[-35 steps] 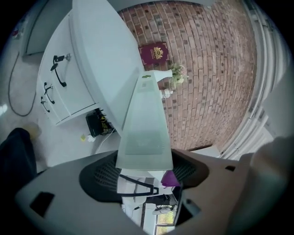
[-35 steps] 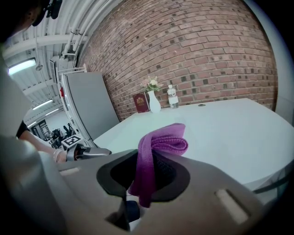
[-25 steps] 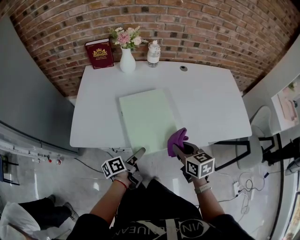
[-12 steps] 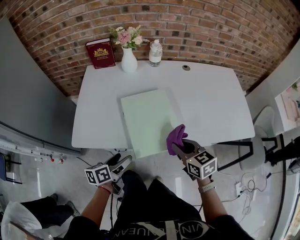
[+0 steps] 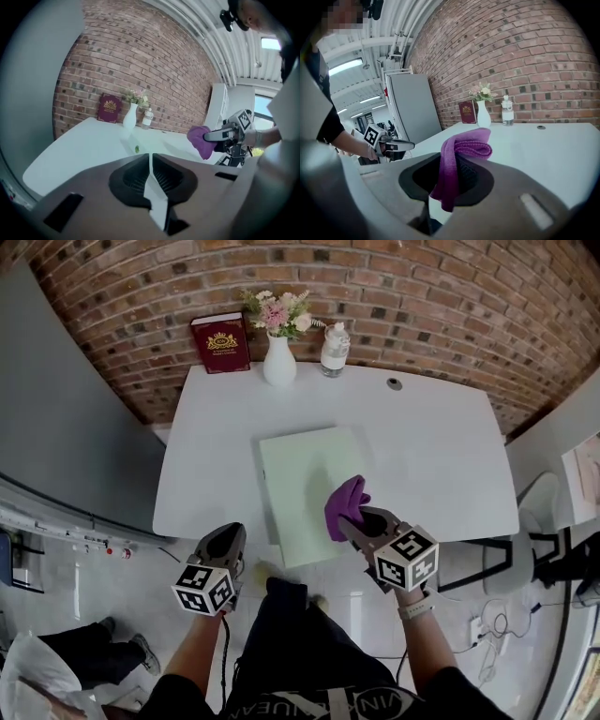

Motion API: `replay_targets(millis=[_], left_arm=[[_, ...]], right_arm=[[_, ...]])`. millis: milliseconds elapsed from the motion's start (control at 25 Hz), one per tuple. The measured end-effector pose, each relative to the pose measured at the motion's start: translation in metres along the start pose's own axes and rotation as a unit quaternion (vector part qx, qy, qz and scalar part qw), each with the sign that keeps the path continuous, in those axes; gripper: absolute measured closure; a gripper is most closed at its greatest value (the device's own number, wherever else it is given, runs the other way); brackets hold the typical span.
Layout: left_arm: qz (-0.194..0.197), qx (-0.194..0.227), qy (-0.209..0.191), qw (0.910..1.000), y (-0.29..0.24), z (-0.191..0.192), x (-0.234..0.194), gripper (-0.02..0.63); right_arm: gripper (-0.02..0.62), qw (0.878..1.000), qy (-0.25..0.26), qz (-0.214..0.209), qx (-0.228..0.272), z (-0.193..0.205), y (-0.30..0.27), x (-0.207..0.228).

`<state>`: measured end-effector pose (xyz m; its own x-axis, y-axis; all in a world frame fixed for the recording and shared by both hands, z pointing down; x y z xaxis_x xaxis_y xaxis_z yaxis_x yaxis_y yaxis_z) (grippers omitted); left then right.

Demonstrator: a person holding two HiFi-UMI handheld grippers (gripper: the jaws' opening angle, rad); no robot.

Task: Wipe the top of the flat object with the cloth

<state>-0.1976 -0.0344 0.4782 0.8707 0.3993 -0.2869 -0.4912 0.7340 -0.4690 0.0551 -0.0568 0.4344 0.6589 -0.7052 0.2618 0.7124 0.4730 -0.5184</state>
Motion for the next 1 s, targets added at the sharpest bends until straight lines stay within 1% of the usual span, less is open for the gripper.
replay_targets(millis=[120,200,320,440,600,680,760,880,920,1000], left_arm=[[-0.02,0.003,-0.043,0.9989,-0.015,-0.016,-0.001,0.578],[-0.022,0.001,-0.07,0.9973,-0.028,-0.023,0.001,0.578],[-0.008,-0.005,-0.11,0.9939,-0.048,-0.028,0.007,0.578],[0.01,-0.017,-0.149,0.9886,-0.07,-0.03,0.013,0.578],[0.022,-0.043,-0.182,0.9821,-0.095,-0.03,0.011,0.577],[0.036,-0.054,-0.201,0.9775,-0.106,-0.03,0.01,0.577],[0.052,-0.066,-0.225,0.9707,-0.115,-0.028,0.012,0.577],[0.067,-0.084,-0.279,0.9544,-0.123,-0.023,0.015,0.577],[0.068,-0.088,-0.29,0.9506,-0.124,-0.021,0.016,0.577],[0.071,-0.087,-0.294,0.9491,-0.126,-0.02,0.015,0.577]], right_arm=[[0.528,0.999,0.02,-0.022,-0.013,-0.02,-0.017,0.001],[0.528,0.998,0.038,-0.031,-0.028,-0.034,-0.035,0.002],[0.528,0.996,0.057,-0.046,-0.045,-0.055,-0.068,-0.001],[0.528,0.994,0.067,-0.058,-0.056,-0.078,-0.101,0.0],[0.528,0.993,0.069,-0.059,-0.071,-0.104,-0.143,0.009],[0.528,0.993,0.06,-0.058,-0.079,-0.112,-0.164,0.014],[0.528,0.993,0.052,-0.065,-0.088,-0.117,-0.183,0.014],[0.528,0.99,0.048,-0.079,-0.104,-0.115,-0.208,0.013],[0.528,0.989,0.048,-0.081,-0.113,-0.112,-0.215,0.013],[0.528,0.986,0.059,-0.071,-0.142,-0.102,-0.225,0.015]])
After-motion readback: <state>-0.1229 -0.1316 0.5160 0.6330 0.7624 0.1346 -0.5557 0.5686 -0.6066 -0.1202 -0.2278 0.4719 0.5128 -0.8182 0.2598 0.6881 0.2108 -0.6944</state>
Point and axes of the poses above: the fingertips, and each gripper's own axes: y backward along the fingers, x to its right, z out of its underside, the point moved 4 cm from there along y, backward along the fingers, and after that the axes turned 6 degrees about -x, right-handed, at the moved point
